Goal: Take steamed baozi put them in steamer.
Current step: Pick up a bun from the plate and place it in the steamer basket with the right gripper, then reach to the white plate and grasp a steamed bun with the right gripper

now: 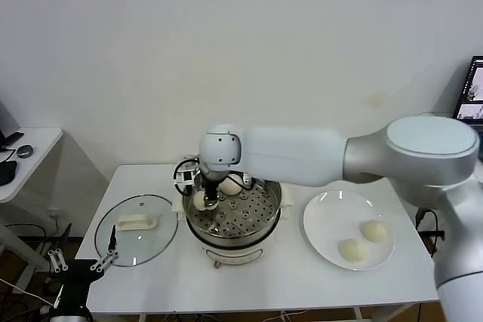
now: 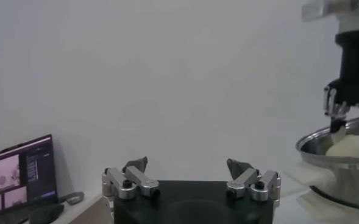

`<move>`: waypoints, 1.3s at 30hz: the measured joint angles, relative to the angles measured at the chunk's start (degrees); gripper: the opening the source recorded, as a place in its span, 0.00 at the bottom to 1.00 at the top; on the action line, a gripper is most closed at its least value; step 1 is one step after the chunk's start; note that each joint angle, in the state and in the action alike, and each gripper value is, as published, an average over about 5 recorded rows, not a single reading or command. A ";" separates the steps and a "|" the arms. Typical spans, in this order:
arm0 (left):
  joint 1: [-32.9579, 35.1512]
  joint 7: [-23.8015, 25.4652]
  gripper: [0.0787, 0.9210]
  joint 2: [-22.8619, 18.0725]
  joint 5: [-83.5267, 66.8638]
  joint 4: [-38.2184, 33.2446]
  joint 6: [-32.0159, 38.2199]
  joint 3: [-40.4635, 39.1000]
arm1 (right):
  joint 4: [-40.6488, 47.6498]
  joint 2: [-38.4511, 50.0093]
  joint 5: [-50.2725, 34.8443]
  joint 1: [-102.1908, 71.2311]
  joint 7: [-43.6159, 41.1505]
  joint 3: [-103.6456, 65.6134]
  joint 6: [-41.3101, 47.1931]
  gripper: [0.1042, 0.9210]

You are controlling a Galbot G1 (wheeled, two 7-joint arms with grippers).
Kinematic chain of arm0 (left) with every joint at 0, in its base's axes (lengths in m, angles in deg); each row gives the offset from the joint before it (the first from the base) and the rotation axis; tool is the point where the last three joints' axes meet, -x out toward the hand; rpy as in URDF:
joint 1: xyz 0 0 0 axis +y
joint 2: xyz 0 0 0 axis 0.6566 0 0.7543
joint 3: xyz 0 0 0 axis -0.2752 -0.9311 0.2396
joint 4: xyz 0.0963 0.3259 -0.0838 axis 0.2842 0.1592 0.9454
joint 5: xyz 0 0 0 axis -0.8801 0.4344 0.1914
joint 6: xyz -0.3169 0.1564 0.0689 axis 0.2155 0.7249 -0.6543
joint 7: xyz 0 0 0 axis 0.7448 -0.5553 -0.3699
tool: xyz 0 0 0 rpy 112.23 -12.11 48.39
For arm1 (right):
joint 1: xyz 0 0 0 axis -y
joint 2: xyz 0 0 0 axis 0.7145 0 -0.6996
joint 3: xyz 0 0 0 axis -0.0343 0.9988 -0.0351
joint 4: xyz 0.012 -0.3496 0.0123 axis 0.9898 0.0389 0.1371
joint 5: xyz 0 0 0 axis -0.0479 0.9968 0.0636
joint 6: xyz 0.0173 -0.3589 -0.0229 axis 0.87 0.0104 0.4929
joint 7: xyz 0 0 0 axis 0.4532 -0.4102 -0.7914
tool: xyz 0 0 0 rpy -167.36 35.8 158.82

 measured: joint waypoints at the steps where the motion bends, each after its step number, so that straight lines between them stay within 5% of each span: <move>1: -0.06 0.00 0.88 0.00 -0.02 0.03 0.00 0.00 | 0.20 -0.09 0.07 -0.21 -0.02 -0.08 0.02 0.56; 12: -0.48 0.04 0.88 0.29 -0.03 0.17 -0.03 -0.06 | -2.80 4.39 0.86 3.40 -4.61 -0.98 -0.51 0.87; 27: -0.95 0.09 0.88 0.65 0.35 1.01 0.15 -1.12 | -15.20 32.15 14.48 11.55 -23.61 0.25 -12.47 0.88; 39: -0.48 0.19 0.88 0.29 1.12 1.47 -0.09 -1.56 | -17.58 50.64 29.21 0.22 -28.55 -5.53 -22.92 0.88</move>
